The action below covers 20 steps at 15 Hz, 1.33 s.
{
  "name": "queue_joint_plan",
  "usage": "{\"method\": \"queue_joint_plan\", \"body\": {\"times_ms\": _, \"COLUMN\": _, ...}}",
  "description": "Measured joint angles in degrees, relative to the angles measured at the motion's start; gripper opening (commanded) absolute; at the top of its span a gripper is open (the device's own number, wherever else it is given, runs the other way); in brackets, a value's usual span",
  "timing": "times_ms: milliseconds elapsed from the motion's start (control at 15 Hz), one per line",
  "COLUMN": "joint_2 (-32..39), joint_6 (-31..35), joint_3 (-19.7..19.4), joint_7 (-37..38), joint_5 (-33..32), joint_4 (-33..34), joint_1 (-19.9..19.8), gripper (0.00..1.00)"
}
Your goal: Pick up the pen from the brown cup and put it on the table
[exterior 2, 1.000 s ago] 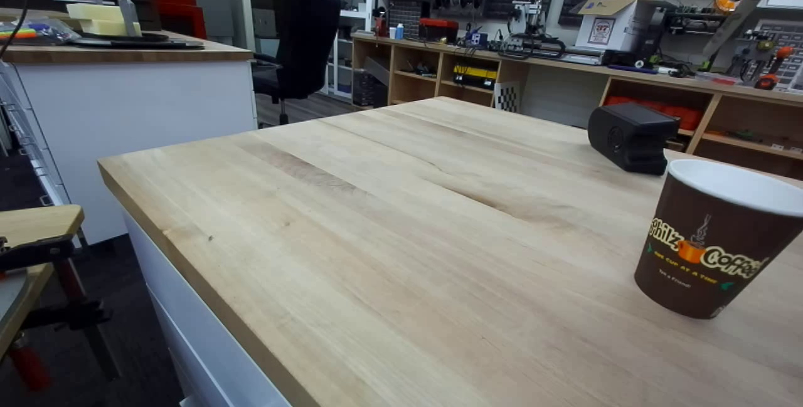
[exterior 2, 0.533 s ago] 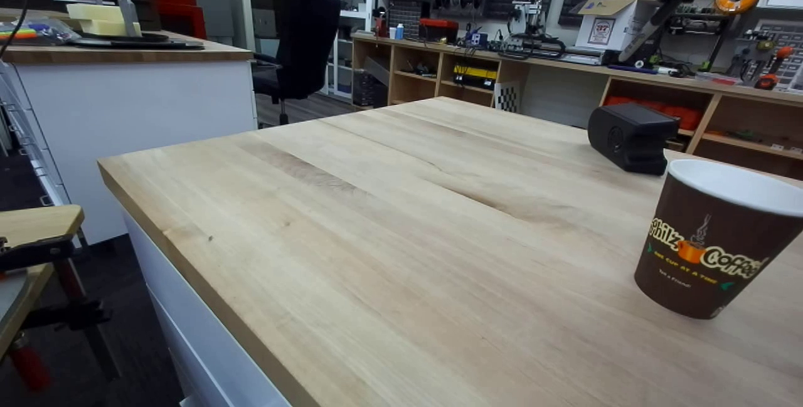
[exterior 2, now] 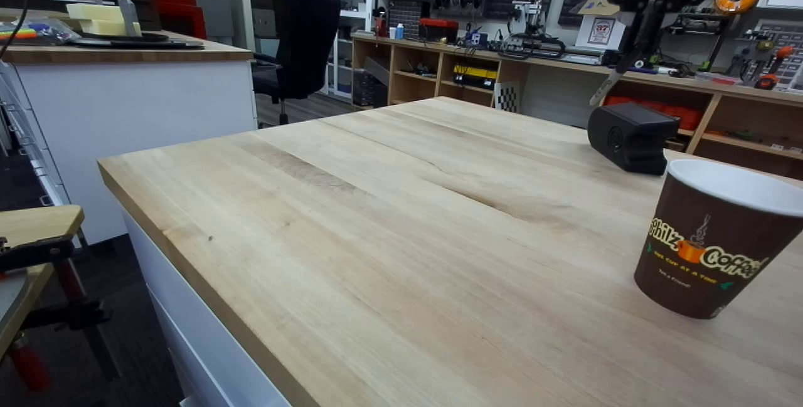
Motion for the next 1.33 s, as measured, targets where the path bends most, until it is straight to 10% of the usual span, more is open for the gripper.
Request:
{"method": "queue_joint_plan", "body": {"times_ms": 1133, "joint_2": 7.23, "joint_6": -0.05, "joint_3": 5.92, "joint_7": 8.22, "joint_5": -5.2, "joint_4": 1.16, "joint_1": 8.98, "gripper": 0.04}}
{"method": "queue_joint_plan", "body": {"times_ms": 1333, "joint_2": 7.27, "joint_6": -0.05, "joint_3": 6.46, "joint_7": 8.83, "joint_5": -6.15, "joint_4": 0.96, "joint_1": 10.5, "gripper": 0.45}}
